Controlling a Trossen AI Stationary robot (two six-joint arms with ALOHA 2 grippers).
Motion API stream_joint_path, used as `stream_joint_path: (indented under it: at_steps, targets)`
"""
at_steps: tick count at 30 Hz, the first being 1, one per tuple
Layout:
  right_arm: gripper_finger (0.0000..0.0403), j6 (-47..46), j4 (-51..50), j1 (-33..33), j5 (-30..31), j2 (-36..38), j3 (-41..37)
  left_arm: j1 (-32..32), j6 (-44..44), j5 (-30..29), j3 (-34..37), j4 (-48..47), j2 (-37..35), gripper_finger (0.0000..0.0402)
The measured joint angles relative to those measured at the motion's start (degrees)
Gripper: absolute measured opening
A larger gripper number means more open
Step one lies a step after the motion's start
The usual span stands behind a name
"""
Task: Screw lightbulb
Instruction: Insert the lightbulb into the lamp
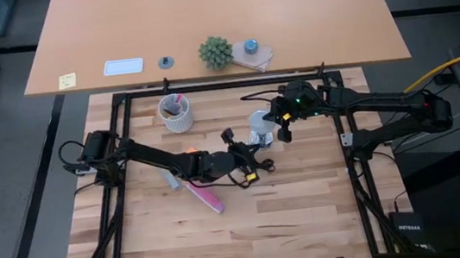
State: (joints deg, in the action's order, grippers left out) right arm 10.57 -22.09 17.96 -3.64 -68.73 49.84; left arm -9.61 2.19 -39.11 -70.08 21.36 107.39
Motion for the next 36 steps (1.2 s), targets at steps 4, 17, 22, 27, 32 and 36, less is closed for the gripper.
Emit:
stream_joint_path:
  at_steps: [4,17,22,27,32,36]
  targets:
    - [0.0002,0.0,0.0,0.0,0.0,0.0,0.0,1.8,-0.7,3.0,0.2,-1.5,0.0,0.0000]
    - [0.0002,0.0,0.0,0.0,-0.4,0.0,0.0,7.9,-1.8,11.1,2.0,-0.8,0.1,0.0000]
    - [0.0002,0.0,0.0,0.1,-2.0,0.0,0.0,9.0,-2.3,11.2,2.0,-1.2,0.1,0.0000]
    - [0.0002,0.0,-0.3,0.1,-2.2,0.1,0.0,9.1,-2.0,6.8,2.0,-1.5,0.0,0.0000]
    - [0.0002,0.0,-0.9,0.1,-2.6,0.1,0.0,9.2,-2.2,2.3,2.1,-1.8,0.0,0.0000]
    - [0.0002,0.0,-0.8,0.0,-4.4,0.1,0.0,9.6,-2.2,-0.5,2.1,-1.5,0.0,0.0000]
